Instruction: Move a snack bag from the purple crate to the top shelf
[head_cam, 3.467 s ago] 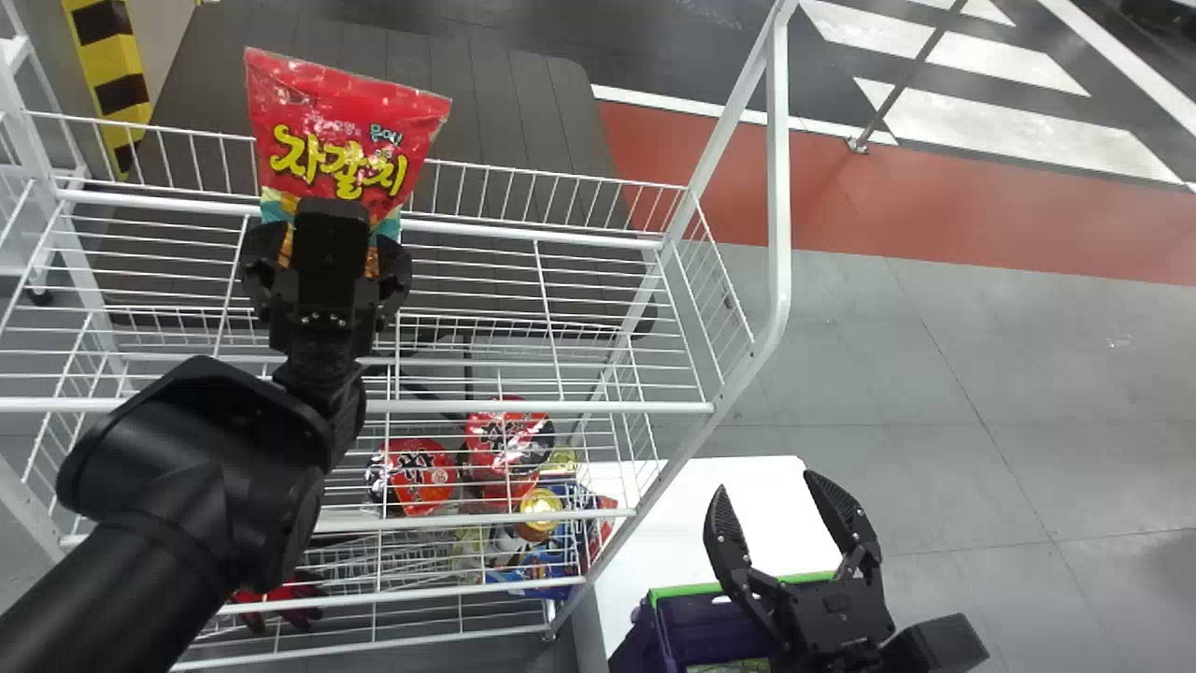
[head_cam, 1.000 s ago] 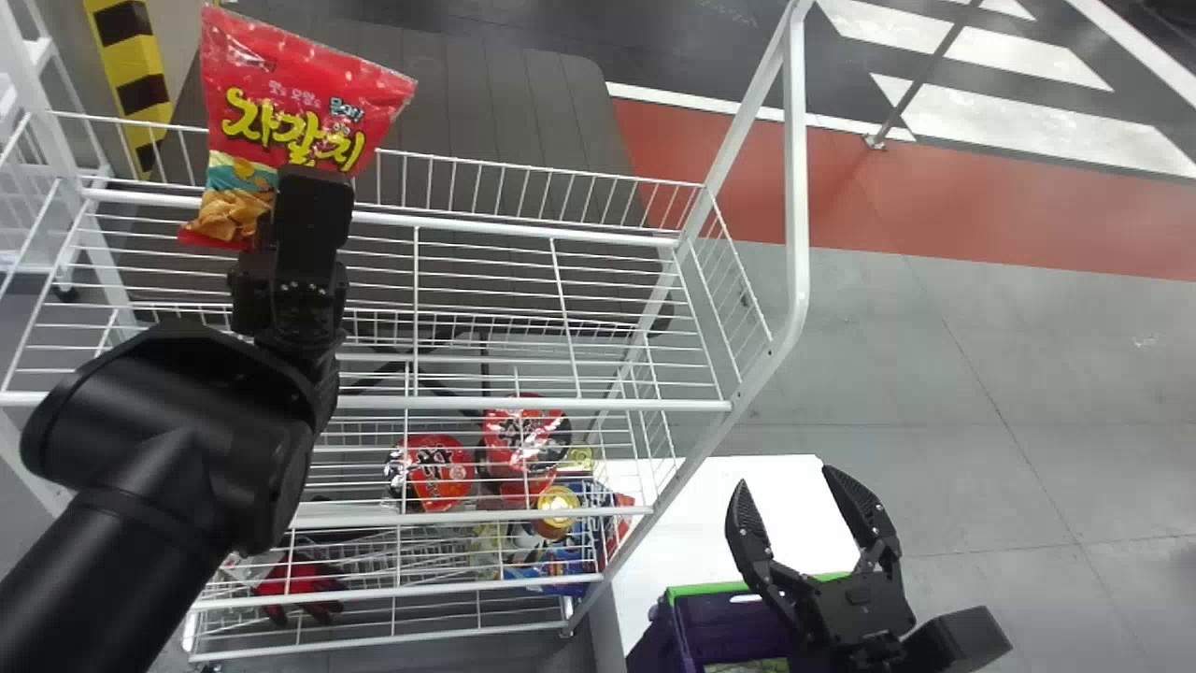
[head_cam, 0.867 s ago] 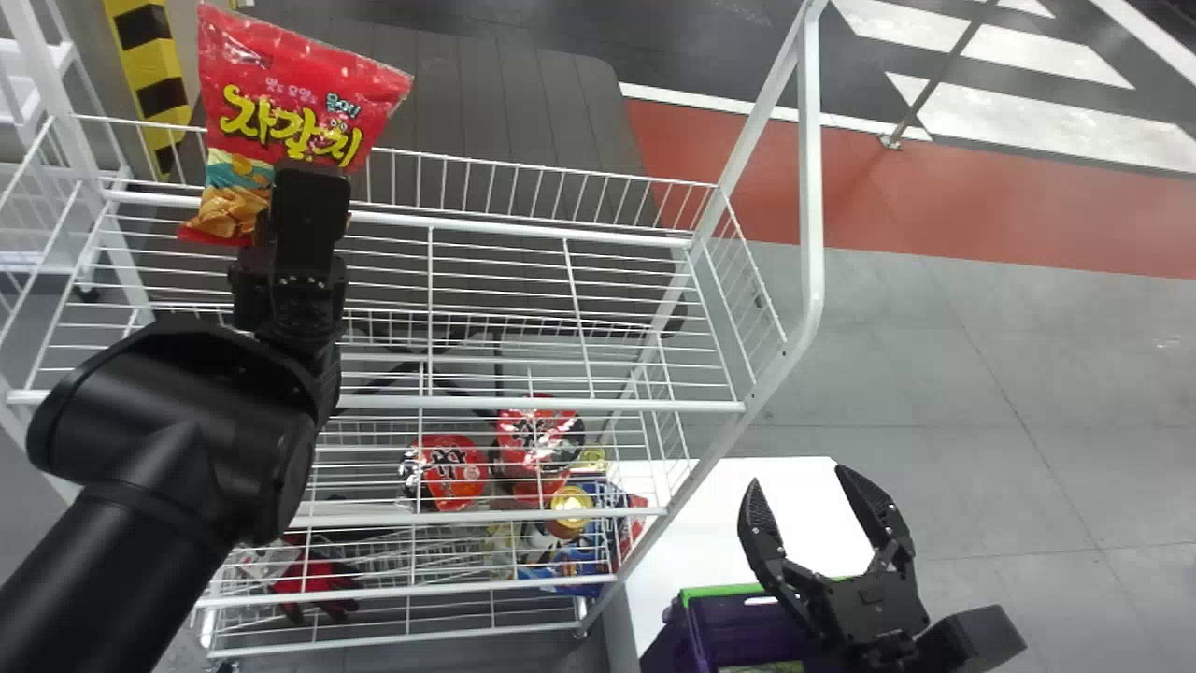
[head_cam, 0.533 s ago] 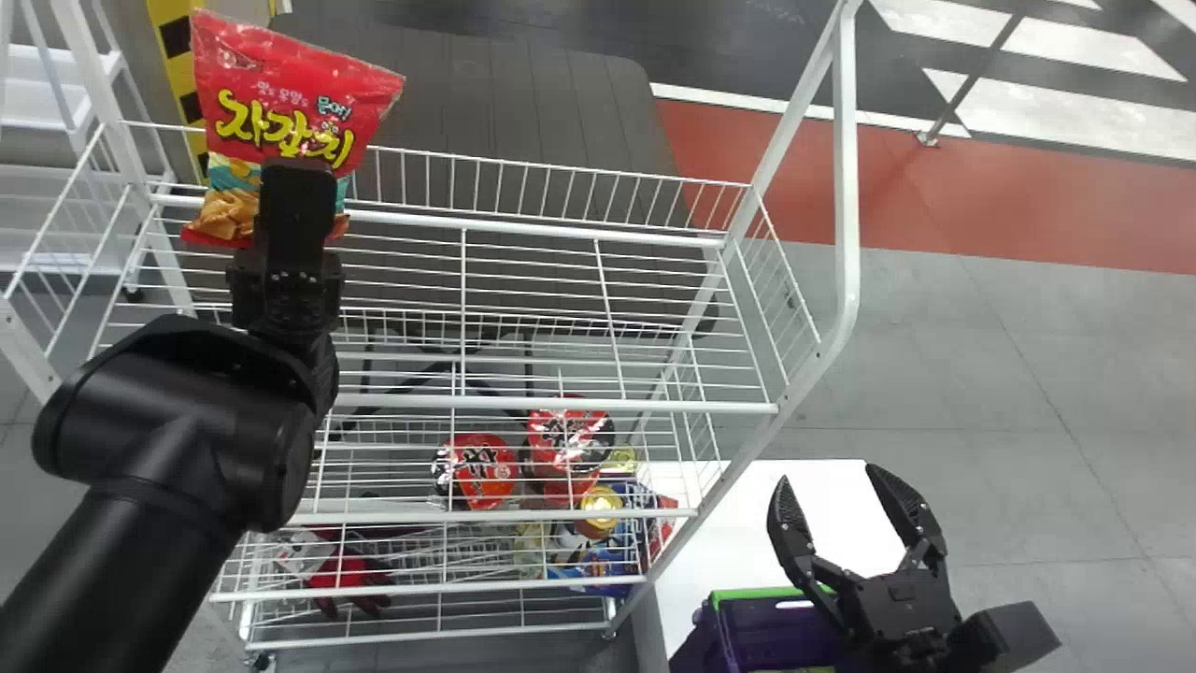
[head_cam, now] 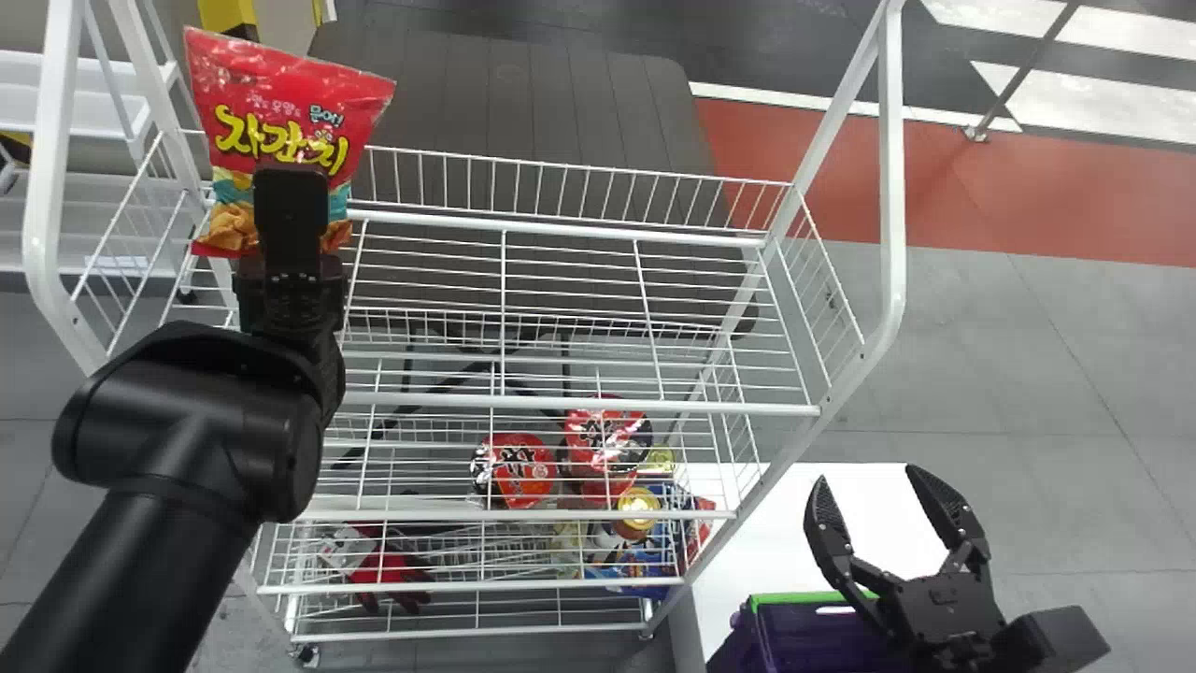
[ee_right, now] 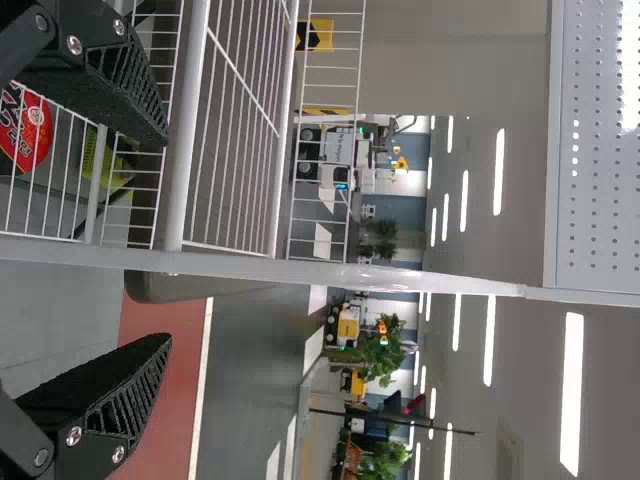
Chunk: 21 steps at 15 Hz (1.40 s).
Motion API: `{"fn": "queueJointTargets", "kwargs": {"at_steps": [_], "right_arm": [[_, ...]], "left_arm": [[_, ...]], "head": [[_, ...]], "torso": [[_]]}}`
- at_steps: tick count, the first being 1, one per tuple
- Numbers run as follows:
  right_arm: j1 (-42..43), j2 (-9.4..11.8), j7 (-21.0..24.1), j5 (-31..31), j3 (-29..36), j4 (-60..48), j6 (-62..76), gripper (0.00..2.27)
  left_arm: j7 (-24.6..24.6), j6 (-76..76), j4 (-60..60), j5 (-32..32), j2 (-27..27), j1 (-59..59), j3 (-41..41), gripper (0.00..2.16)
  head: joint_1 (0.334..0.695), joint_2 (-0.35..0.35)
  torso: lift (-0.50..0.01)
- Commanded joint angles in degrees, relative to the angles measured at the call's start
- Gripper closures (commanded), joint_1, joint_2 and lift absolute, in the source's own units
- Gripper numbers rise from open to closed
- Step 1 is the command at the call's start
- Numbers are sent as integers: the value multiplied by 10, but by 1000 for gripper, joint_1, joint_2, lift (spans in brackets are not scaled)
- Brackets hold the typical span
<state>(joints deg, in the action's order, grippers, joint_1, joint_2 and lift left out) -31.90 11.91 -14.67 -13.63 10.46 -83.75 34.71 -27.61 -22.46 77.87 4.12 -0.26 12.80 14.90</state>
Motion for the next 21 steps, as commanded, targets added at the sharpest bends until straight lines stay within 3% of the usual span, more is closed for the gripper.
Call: {"fn": "queueJointTargets", "kwargs": {"at_steps": [1, 6, 11, 16, 19, 21], "right_arm": [[-1, 0, 0, -1, 0, 0, 1, 130], [-4, 0, 0, -2, -1, -1, 5, 130], [-7, 0, -1, -3, -4, -4, 7, 130], [-8, 0, -6, -4, -4, -4, 7, 130], [-8, 0, -6, -4, -3, -4, 7, 130], [-8, 0, -6, -4, -4, -4, 7, 130]], "left_arm": [[2, 0, -3, -1, 4, -1, -7, 1386], [1, 2, -6, -2, 4, -1, -8, 1379], [-3, 0, -7, 1, 4, -1, -8, 677], [-11, 0, -3, 0, 4, -8, -8, 491], [-20, 0, 25, -3, 4, -27, -8, 167], [-19, 0, 59, -6, 4, -50, -8, 161]], "head": [[695, -190], [695, -181], [695, -178], [695, -174], [695, -172], [695, -173]], "torso": [[0], [0], [0], [0], [0], [0]]}}
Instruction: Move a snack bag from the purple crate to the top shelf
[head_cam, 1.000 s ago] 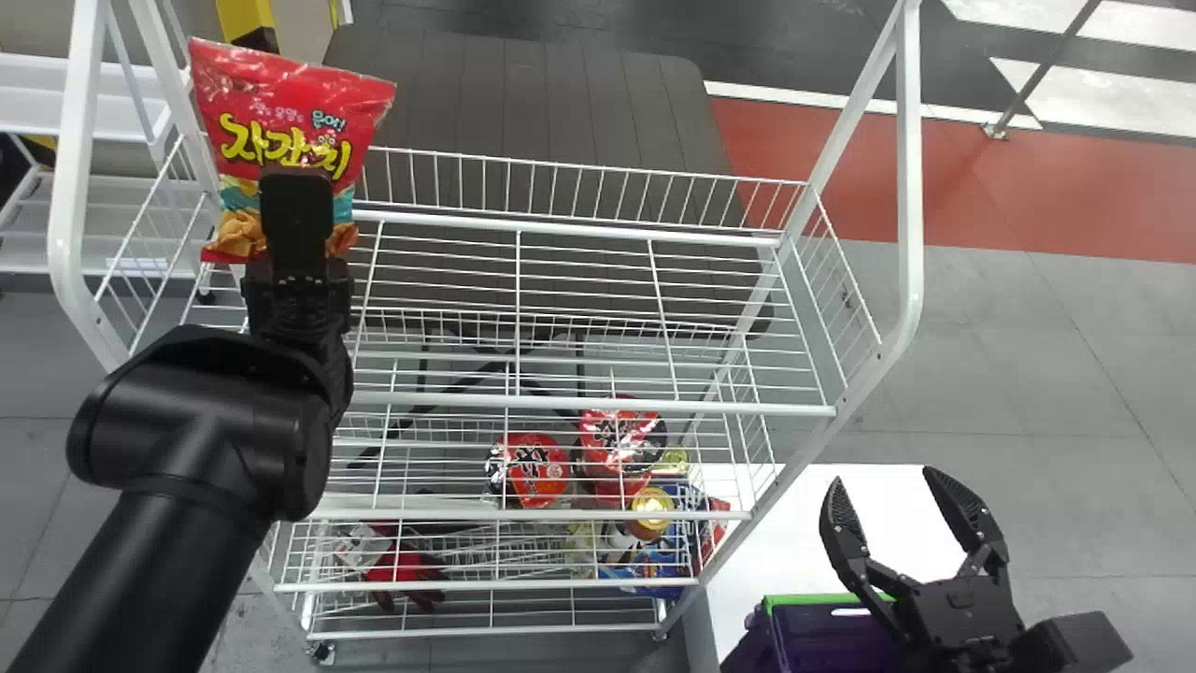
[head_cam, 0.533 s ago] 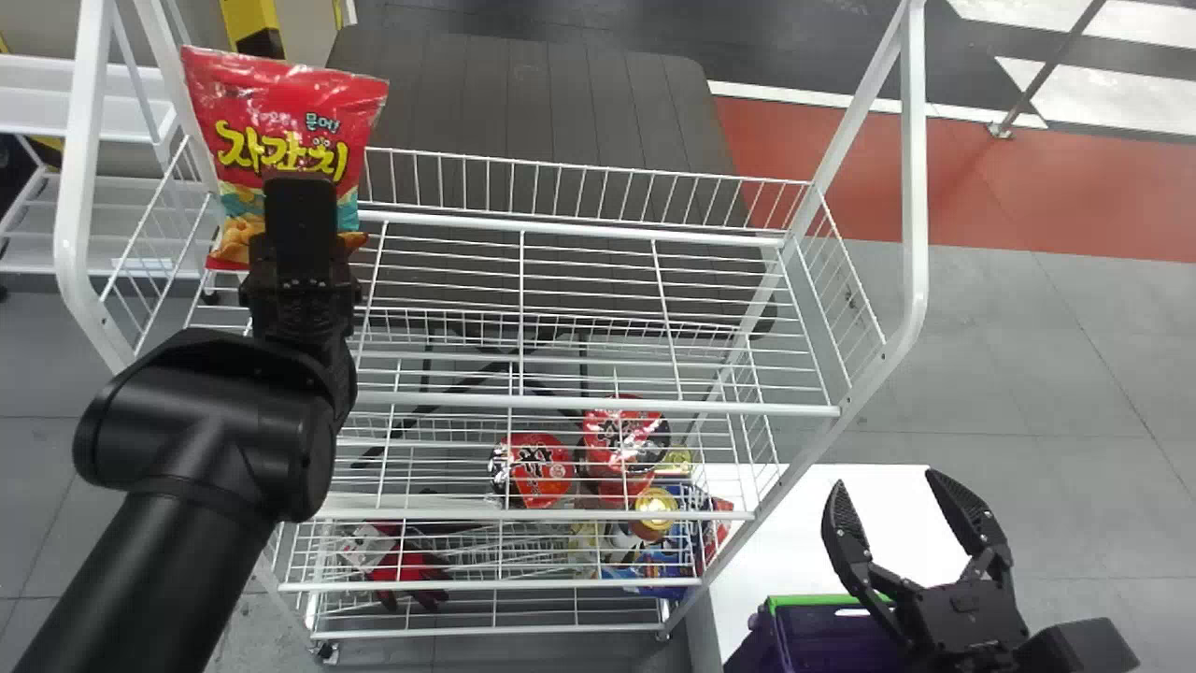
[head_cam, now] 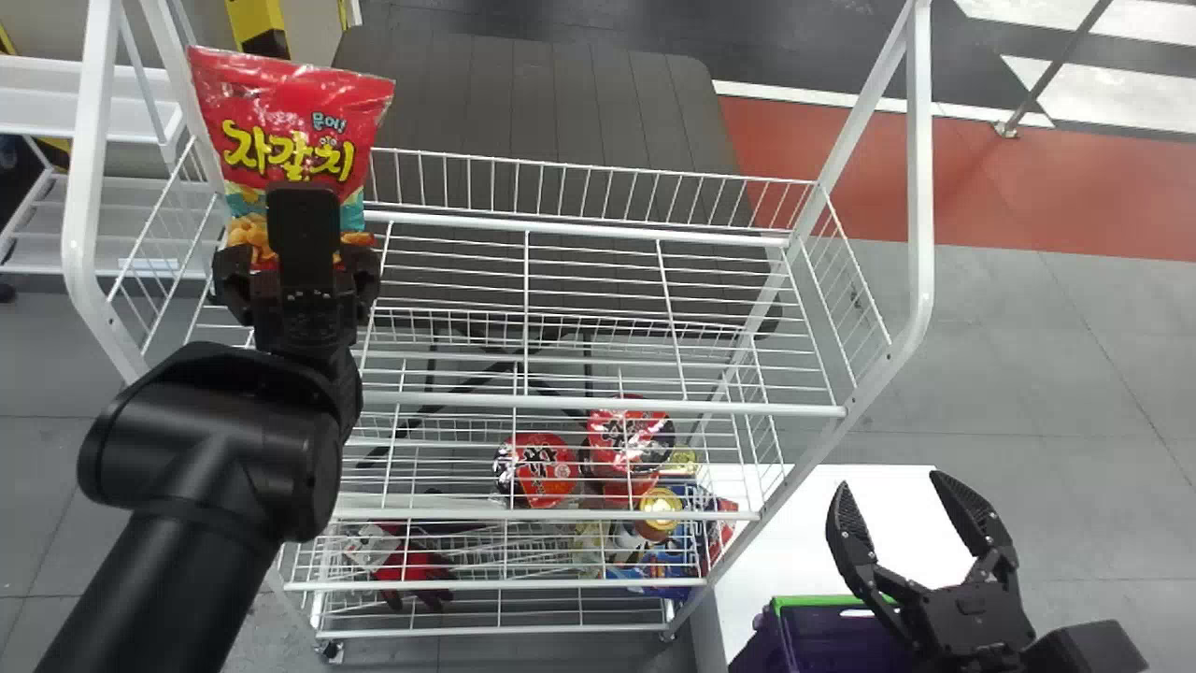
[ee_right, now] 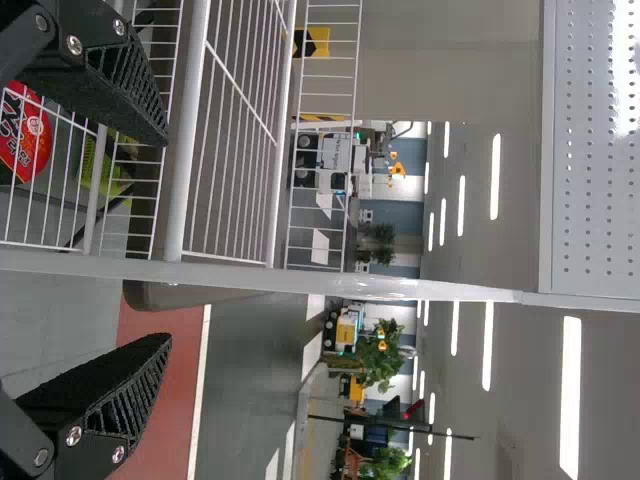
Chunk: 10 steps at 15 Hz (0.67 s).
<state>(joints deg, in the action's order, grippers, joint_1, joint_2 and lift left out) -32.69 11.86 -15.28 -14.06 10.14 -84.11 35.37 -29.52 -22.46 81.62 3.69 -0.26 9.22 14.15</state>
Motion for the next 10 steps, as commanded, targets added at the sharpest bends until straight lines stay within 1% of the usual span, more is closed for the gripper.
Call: {"fn": "queueJointTargets", "kwargs": {"at_steps": [1, 3, 6, 8, 10], "right_arm": [[0, 0, 0, 0, 0, 0, 0, 130], [0, 0, 0, 0, -1, 0, 2, 130], [-9, -2, 0, 0, -7, -22, 2, 130], [-23, -5, 0, 1, -12, -62, -14, 130], [-45, -15, 1, 0, -16, -141, -95, 130]], "left_arm": [[0, -2, 42, -5, 4, -28, 0, 161], [7, -4, 103, -8, 4, -74, 0, 161], [15, -2, 199, -9, -11, -162, 0, 154], [21, 14, 245, -11, -25, -219, -1, 130], [22, 54, 274, -10, -40, -265, -11, 124]], "head": [[695, -175], [695, -182], [695, -194], [695, -195], [695, -178]], "torso": [[0], [0], [0], [0], [0]]}}
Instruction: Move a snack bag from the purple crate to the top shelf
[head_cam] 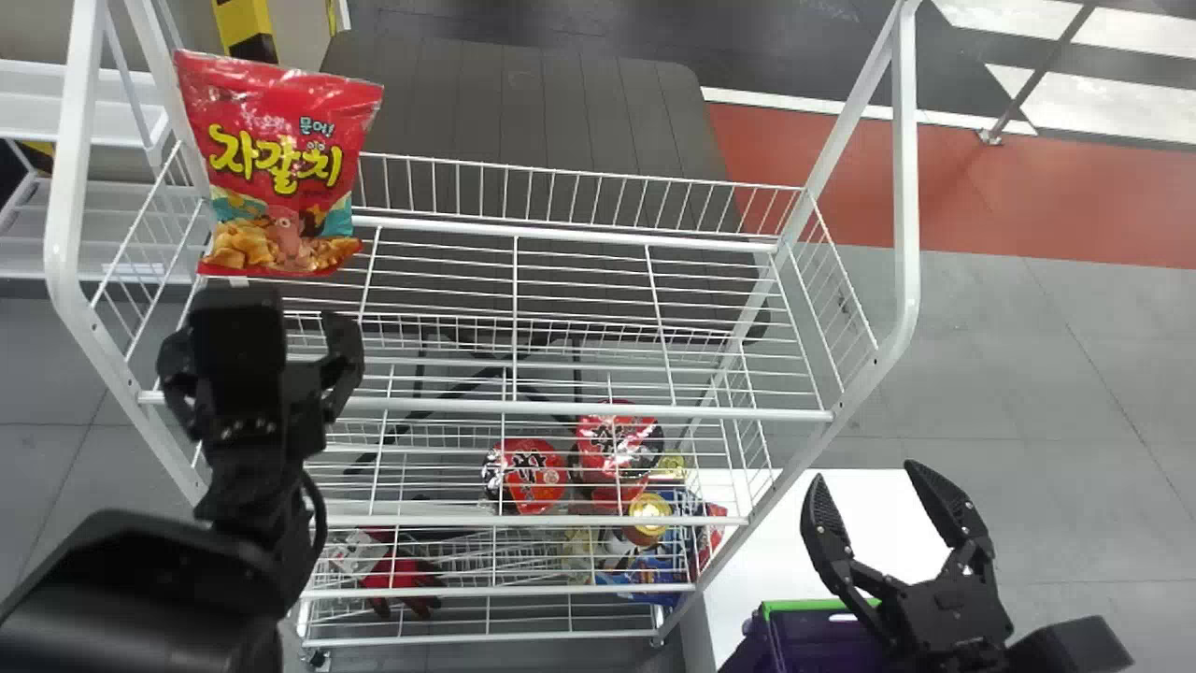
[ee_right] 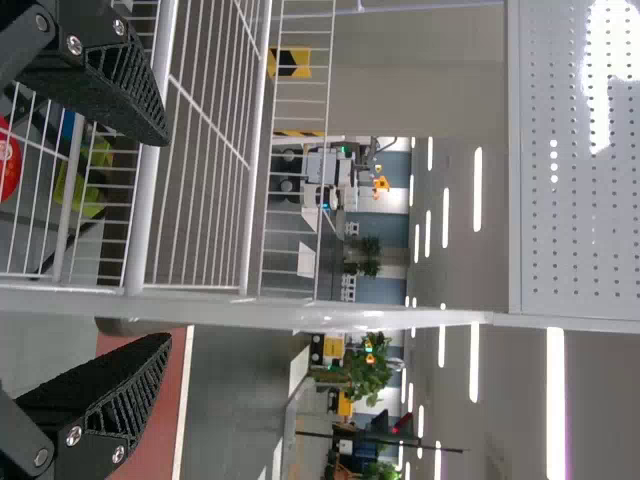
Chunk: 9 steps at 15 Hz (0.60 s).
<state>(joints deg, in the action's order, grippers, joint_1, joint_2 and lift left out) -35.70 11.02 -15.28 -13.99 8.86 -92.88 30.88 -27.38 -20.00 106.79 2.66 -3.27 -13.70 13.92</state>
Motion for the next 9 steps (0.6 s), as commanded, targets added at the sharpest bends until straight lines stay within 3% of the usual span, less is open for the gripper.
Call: {"fn": "queueJointTargets", "kwargs": {"at_steps": [1, 4, 5, 9], "right_arm": [[-24, -11, 1, -1, -7, -94, -90, 134], [-44, -26, 12, 17, -31, -202, -203, 137], [-47, -27, 26, 29, -46, -227, -226, 137], [-55, -27, 98, 118, -143, -275, -264, 137]], "left_arm": [[3, 67, 29, 1, -13, -60, -14, 124], [14, 178, 43, 3, -41, -122, -29, 124], [19, 216, 44, 3, -42, -141, -40, 124], [27, 302, 43, 6, -50, -195, -59, 120]], "head": [[695, -168], [695, -95], [695, -95], [695, 36]], "torso": [[0], [0], [0], [0]]}}
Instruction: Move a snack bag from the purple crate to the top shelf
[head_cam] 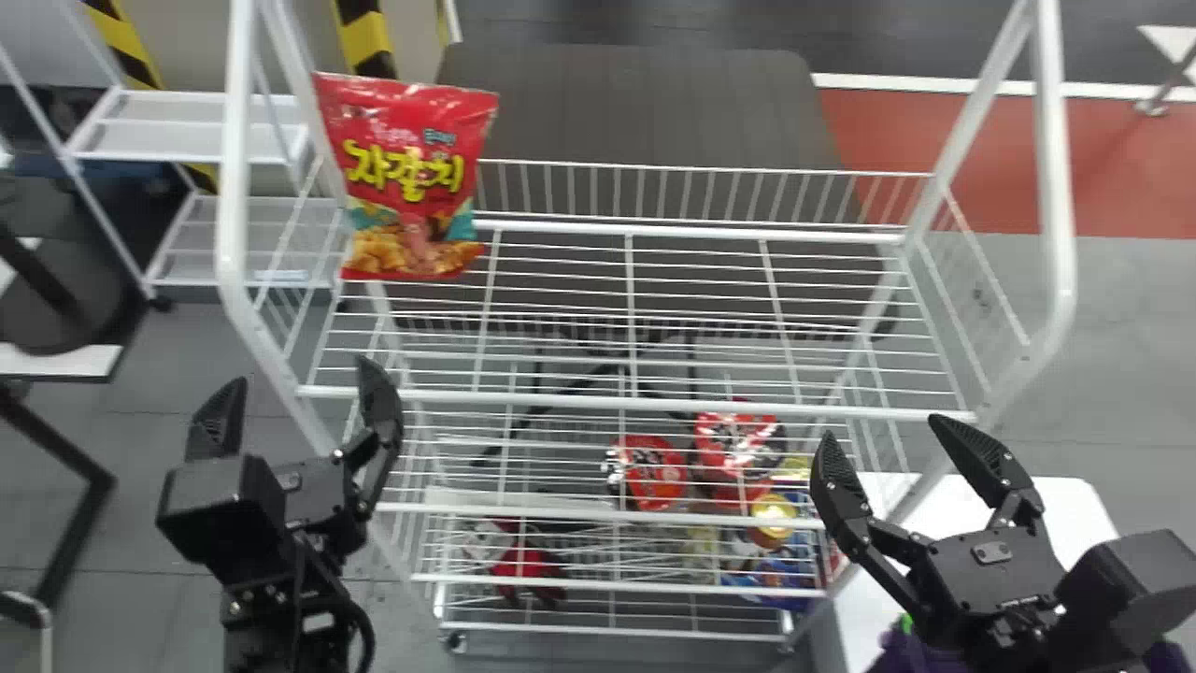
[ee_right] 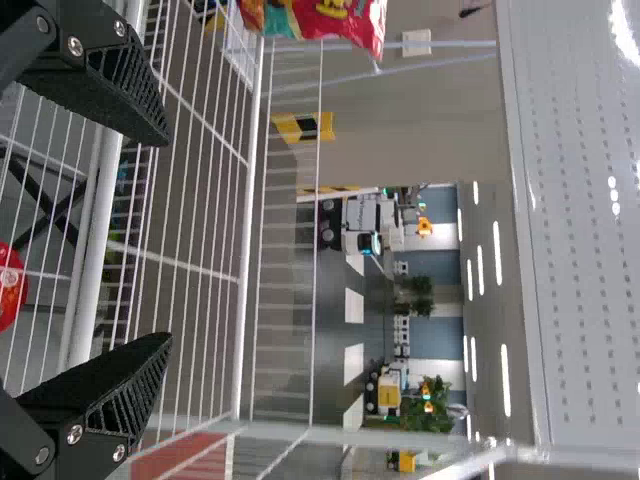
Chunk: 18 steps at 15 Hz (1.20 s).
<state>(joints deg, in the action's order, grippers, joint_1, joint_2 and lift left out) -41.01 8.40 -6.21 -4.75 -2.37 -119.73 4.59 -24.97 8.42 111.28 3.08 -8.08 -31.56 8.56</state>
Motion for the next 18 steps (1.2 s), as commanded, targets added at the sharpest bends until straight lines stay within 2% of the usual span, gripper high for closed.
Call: {"fn": "queueJointTargets", "kwargs": {"at_steps": [1, 4, 7, 12, 18], "right_arm": [[-5, 0, 17, 34, -45, -4, 0, 137], [-17, -1, 24, 34, -50, -2, 37, 137], [-29, 0, 21, 34, -42, 5, 69, 137], [-42, -14, 12, 26, -19, 9, 88, 137], [-45, -19, 10, 26, -12, 10, 90, 137]], "left_arm": [[6, 20, -2, 2, -2, -32, -13, 120], [9, 18, -5, 4, -4, -52, -19, 120], [9, 18, 0, 6, -9, -65, -25, 120], [8, 20, 3, 8, -15, -69, -24, 120], [10, 36, 3, 13, -19, -67, -21, 117]], "head": [[695, 94], [695, 157], [695, 188], [695, 173], [695, 161]], "torso": [[0], [0], [0], [0], [0]]}}
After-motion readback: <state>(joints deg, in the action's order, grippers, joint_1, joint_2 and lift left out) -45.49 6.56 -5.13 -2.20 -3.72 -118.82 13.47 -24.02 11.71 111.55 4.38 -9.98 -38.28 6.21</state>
